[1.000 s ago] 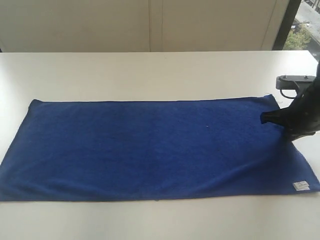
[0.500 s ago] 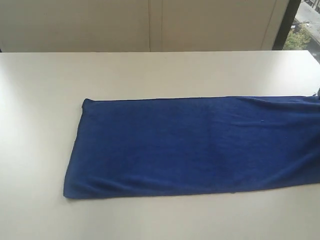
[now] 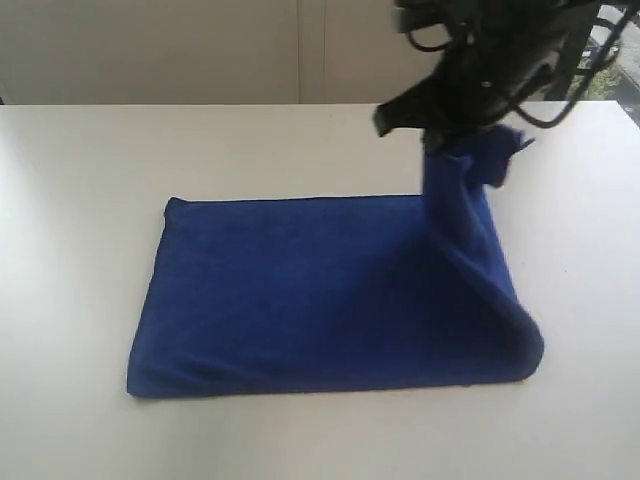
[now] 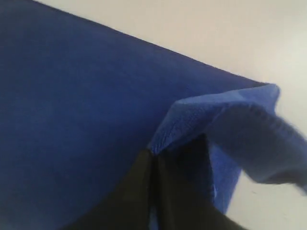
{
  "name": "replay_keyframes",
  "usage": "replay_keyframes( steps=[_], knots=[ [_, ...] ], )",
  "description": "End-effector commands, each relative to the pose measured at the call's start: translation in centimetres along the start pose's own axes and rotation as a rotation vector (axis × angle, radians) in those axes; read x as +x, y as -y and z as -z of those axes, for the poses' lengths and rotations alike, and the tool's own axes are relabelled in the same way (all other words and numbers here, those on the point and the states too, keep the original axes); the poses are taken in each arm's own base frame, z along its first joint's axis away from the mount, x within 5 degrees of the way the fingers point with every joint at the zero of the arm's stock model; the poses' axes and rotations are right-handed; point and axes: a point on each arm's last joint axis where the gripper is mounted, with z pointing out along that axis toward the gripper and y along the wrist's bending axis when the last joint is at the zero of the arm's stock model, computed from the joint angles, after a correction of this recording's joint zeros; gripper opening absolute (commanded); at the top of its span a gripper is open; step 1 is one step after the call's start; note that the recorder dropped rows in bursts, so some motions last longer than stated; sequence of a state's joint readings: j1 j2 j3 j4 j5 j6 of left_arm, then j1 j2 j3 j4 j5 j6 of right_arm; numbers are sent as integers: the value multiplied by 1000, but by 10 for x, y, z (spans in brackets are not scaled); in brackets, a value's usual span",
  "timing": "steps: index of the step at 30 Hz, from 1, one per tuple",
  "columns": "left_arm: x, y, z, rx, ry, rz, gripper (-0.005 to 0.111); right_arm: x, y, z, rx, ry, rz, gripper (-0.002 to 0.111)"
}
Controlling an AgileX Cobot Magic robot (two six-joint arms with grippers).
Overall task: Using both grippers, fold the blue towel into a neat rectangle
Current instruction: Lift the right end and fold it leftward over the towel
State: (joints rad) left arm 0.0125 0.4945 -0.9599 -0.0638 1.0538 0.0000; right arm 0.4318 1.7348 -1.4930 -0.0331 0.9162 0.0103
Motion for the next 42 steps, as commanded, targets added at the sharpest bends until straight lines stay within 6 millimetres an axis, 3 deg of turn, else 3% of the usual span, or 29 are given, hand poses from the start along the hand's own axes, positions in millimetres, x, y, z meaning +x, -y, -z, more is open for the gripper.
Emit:
replay_keyframes(
  steps=[1,5,7,8,12,15,21,27,29,31,33,39,42],
  knots=[
    [2,1,0,7,-8,6,0,-12,-87,-3,-138,17,168,0],
    [2,1,0,7,-8,6,0,-12,-147,-38,-229,-5,241,0],
    [2,1,0,7,-8,6,0,-8,-174,-67,-270,-21,255,0],
    [2,1,0,7,-8,6,0,-5,-193,-97,-288,-44,266,0],
    [2,1,0,7,-8,6,0,1,-214,-141,-291,-88,289,0],
    [2,1,0,7,-8,6,0,4,-220,-159,-289,-109,292,0],
    [2,1,0,7,-8,6,0,1,-218,-158,-267,-115,315,0],
    [2,1,0,7,-8,6,0,-23,-199,-101,-231,-114,309,0],
    [2,1,0,7,-8,6,0,-31,-199,-80,-248,-76,306,0],
    [2,1,0,7,-8,6,0,-34,-206,-72,-277,-50,320,0],
    [2,1,0,7,-8,6,0,-33,-216,-81,-316,-17,301,0],
    [2,1,0,7,-8,6,0,-19,-235,-145,-353,-19,258,0],
    [2,1,0,7,-8,6,0,-14,-237,-159,-354,-22,250,1]
  ],
)
